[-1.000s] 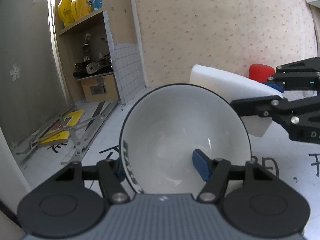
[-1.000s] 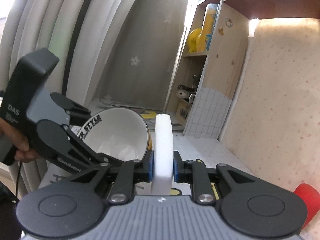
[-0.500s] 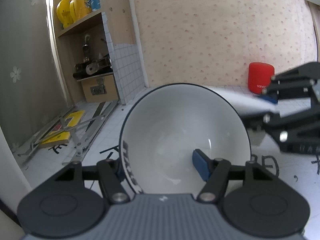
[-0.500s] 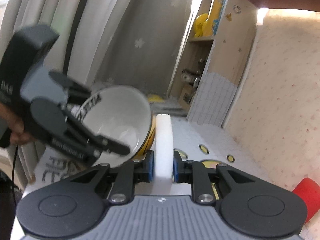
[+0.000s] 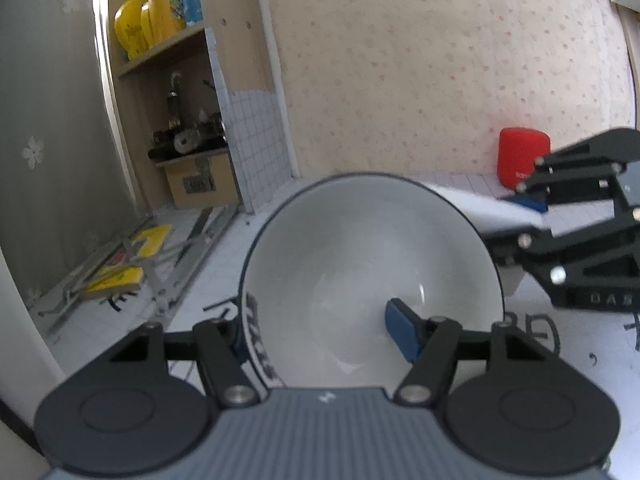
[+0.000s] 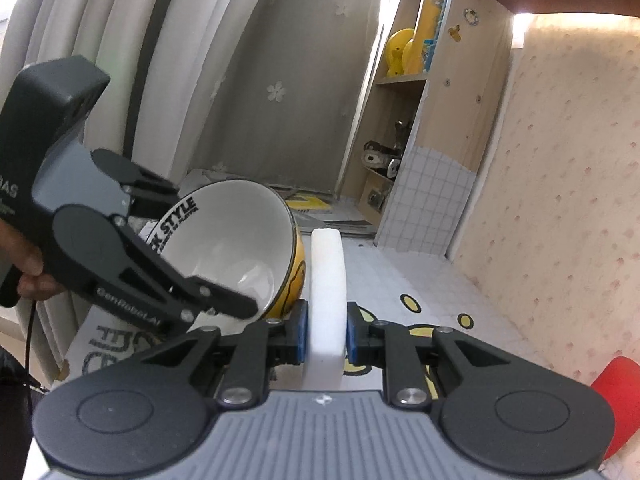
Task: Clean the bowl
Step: 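Wipe the white sponge along the bowl's outer rim with the right tool while the left tool holds the bowl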
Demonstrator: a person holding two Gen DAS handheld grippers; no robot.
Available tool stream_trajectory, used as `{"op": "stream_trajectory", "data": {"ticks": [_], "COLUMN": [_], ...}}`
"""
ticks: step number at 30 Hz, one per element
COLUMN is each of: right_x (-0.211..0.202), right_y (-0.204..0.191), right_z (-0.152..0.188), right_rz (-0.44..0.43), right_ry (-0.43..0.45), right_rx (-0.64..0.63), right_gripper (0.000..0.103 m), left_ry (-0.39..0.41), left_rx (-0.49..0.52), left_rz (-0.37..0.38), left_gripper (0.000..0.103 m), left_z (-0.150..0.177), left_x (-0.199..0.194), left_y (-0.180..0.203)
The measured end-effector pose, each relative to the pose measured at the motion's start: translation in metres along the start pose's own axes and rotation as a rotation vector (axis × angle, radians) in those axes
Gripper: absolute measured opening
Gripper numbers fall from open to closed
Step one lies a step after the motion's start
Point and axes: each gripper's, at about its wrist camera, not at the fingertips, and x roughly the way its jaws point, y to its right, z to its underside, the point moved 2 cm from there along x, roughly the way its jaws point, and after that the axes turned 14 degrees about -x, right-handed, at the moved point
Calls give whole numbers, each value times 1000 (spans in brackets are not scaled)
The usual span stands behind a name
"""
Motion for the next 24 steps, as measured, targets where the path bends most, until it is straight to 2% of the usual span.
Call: {"op": "stream_trajectory", "data": {"ticks": [4,7,12,14,17,20,24], "right_x": [3,-1,-15,-13,-3,-4,-19], "right_y": [-4,-4,2,1,-6,-9,0], "right_z": [1,0,-8,-8,-1,0,-8], "right_rz": [-7,5,32,27,-2,0,28], "right_ry": [-18,-1,81,67,-11,-18,74], "right_rx": [-16,-13,14,8,-27,-34,9], "right_gripper": [19,19,19,19,19,19,19], "left_ry": [-3,-5,-11,-14,-16,-18,-19], "left_rx": [-9,-12,-12,-17,-20,-20,-9], "left_rz": [5,2,-4,-4,-7,-7,-14], "left_gripper": [64,64,64,64,64,64,64], "left_z": [-1,0,3,3,2,3,6], "left_x": [0,-1,-2,-2,-2,-2,-3], "left_y": [-1,-2,-3,-4,-3,-4,-4]}}
